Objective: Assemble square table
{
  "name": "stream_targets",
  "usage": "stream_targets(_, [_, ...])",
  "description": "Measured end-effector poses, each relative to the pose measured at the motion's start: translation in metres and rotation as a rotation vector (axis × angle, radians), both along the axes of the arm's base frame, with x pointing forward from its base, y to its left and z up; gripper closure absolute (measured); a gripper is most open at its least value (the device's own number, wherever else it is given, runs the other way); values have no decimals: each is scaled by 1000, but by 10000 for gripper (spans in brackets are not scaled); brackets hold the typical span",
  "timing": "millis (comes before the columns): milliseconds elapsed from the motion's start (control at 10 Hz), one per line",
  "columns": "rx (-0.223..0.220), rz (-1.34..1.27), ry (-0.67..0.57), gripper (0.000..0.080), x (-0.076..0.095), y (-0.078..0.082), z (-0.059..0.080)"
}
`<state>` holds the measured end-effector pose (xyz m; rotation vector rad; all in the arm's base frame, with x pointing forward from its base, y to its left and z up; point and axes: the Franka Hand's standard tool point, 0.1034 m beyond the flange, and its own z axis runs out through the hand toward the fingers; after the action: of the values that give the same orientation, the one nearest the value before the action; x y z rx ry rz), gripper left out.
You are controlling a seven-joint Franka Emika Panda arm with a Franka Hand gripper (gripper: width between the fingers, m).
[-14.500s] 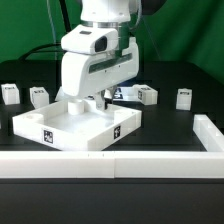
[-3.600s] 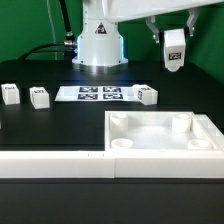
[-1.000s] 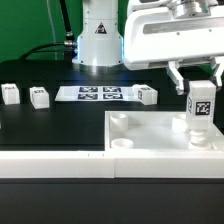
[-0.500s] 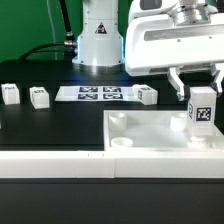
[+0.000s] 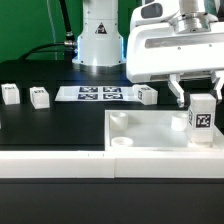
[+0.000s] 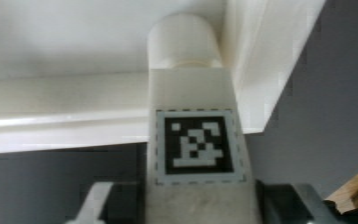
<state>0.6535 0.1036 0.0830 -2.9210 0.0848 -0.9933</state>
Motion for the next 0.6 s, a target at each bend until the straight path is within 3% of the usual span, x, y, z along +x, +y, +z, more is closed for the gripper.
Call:
stream_targets(100, [0,0,4,419,0,0,-1])
stream_targets(200, [0,0,4,231,-1,0,-1])
stream_targets(600, [0,0,5,151,-1,0,-1])
